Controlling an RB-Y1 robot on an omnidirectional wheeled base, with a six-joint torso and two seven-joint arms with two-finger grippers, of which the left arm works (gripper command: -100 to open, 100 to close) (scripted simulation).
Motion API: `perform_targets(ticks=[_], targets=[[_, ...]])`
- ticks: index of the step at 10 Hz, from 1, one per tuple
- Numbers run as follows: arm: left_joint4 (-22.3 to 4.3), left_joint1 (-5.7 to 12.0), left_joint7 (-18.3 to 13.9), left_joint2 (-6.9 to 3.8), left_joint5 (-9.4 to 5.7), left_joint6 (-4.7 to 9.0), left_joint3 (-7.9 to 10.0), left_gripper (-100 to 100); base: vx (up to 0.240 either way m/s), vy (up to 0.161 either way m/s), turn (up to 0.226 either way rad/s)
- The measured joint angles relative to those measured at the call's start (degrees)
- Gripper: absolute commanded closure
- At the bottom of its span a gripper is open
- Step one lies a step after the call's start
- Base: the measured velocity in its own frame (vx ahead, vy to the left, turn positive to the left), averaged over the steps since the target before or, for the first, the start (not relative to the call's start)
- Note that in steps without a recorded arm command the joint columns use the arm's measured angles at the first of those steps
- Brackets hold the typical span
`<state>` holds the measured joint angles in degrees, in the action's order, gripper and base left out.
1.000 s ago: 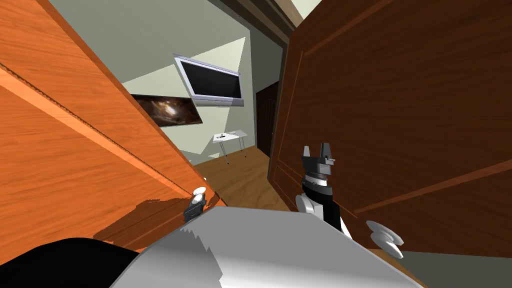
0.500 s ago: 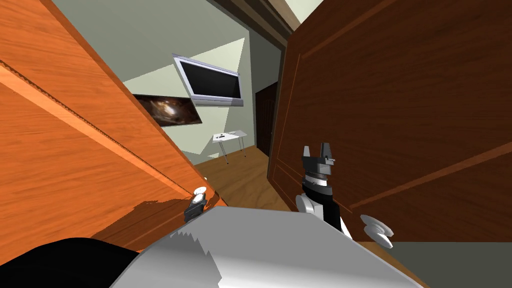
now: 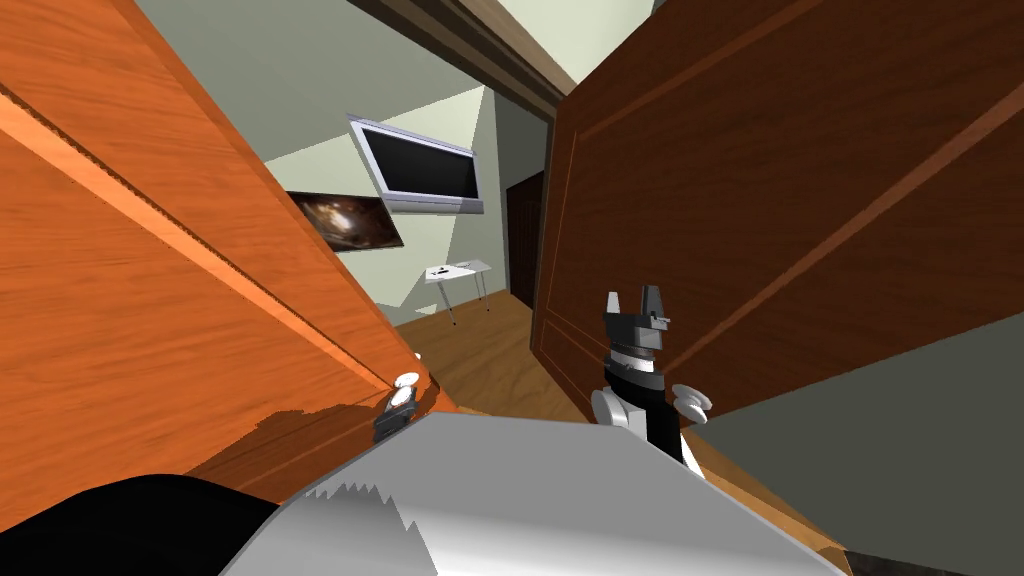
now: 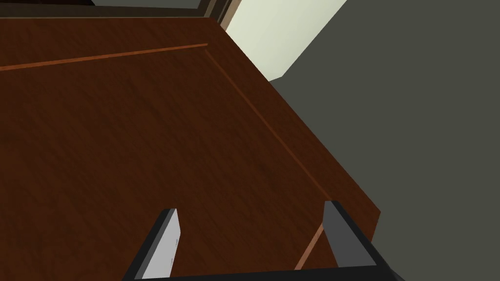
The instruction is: Pull the door open
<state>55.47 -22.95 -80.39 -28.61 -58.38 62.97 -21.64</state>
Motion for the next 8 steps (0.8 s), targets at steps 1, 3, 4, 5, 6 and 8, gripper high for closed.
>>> perform_targets(ticks=[1,3,4,5,6,8], targets=[[-0.1,-0.1,-0.6,-0.33,0.52,0.33,-0.79,100,-0.204,-0.022,-0.049],[0.7,-0.82,-1.4,-1.2,1.37,0.72,-2.14,100,-0.124,-0.03,-0.023],[0.7,-0.93,-1.5,-1.14,1.44,0.63,-2.34,100,-0.158,0.008,-0.053],[0.9,-1.08,-1.6,-1.43,1.82,0.8,-2.88,100,-0.258,0.018,-0.082],[0.7,-0.89,-2.1,-1.69,2.44,1.44,-3.61,100,-0.279,0.005,-0.075],[1.5,-1.58,-2.6,-2.44,3.77,2.53,-5.38,100,-0.248,0.004,-0.053]])
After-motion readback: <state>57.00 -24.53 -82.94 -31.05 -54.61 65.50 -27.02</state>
